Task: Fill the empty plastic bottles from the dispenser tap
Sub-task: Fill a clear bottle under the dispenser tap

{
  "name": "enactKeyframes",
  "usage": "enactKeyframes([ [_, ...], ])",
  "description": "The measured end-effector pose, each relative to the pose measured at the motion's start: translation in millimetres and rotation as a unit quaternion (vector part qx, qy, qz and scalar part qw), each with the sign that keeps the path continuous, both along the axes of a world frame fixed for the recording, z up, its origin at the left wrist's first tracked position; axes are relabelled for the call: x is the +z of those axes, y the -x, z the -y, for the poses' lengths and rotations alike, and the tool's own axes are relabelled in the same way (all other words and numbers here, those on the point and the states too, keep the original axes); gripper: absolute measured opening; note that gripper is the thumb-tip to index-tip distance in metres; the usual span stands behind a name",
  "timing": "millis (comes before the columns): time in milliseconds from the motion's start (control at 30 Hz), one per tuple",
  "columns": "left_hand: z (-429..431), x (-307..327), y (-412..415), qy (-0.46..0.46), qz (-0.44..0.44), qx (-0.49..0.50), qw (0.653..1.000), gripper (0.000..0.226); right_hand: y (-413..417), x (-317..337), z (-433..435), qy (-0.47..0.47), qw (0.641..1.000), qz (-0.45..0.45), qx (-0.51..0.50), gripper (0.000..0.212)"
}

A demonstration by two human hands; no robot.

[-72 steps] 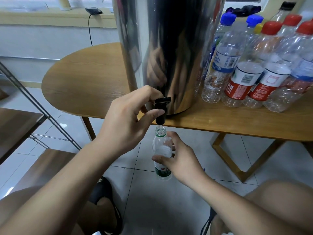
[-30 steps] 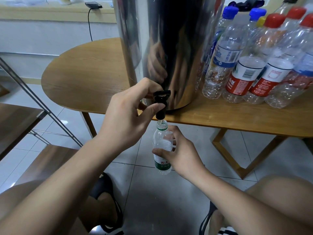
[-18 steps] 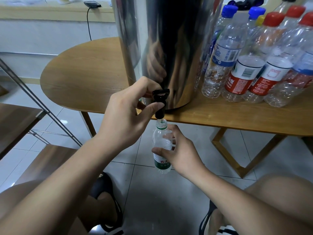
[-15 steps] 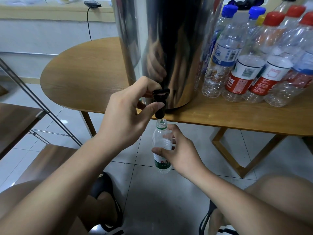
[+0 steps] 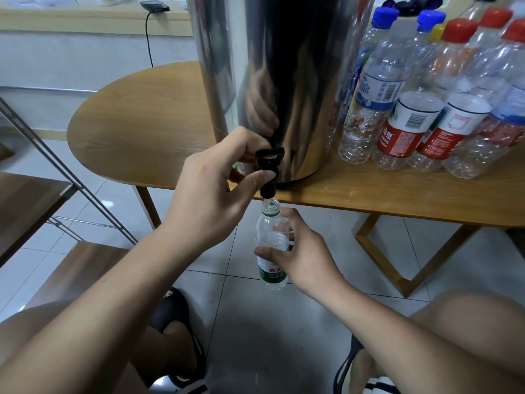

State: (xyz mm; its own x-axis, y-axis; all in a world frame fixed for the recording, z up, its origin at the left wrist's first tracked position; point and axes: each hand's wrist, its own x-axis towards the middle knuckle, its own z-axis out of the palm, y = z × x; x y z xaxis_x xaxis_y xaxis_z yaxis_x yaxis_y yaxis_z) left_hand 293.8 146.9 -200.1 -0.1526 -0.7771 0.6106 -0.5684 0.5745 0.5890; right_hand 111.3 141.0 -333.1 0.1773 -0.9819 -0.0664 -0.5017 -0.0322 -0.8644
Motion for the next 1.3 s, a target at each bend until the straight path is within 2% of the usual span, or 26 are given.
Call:
enactKeyframes([
  [233, 0.7, -2.7, -1.6, -0.005, 0.001, 0.001, 1.000, 0.020, -1.2, -1.8, 1.6, -0.001, 1.000, -0.002, -0.003, 0.076],
  [1300, 2.7, -4.7, -2.4, -0.014, -0.007, 0.000, 1.000, 0.019, -5.4, -3.5, -1.5, 0.019, 1.000, -0.005, 0.006, 0.074],
])
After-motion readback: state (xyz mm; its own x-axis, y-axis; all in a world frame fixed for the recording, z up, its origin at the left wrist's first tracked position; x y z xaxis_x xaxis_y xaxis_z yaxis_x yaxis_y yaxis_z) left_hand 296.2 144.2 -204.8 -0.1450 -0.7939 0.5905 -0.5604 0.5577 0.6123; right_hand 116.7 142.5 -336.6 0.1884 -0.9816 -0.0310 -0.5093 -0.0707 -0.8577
